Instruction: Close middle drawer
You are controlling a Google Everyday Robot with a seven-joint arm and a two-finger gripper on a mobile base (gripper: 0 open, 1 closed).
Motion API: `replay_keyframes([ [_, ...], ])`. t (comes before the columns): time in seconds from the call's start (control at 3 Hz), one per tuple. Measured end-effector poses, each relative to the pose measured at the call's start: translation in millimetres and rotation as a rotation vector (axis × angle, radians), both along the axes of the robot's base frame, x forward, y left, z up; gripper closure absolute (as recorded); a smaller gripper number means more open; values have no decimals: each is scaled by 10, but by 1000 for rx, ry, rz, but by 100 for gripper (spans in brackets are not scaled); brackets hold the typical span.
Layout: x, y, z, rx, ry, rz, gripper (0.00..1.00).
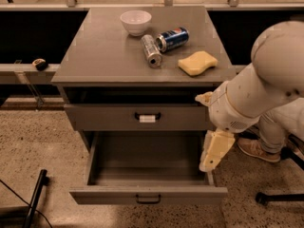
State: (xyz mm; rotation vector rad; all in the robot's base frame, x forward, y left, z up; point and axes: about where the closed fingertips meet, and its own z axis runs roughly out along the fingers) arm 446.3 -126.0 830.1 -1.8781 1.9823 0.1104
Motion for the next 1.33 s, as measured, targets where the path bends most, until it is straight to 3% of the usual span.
replay_keyframes([
  [0.33, 26, 16, -13, 0, -21, 4, 0],
  [0.67, -110, 235, -311, 61, 18, 58, 0],
  [1.0, -428, 768, -1082, 152, 51, 210, 0],
  [1.33, -670, 1040, -1646, 249, 99, 347, 0],
])
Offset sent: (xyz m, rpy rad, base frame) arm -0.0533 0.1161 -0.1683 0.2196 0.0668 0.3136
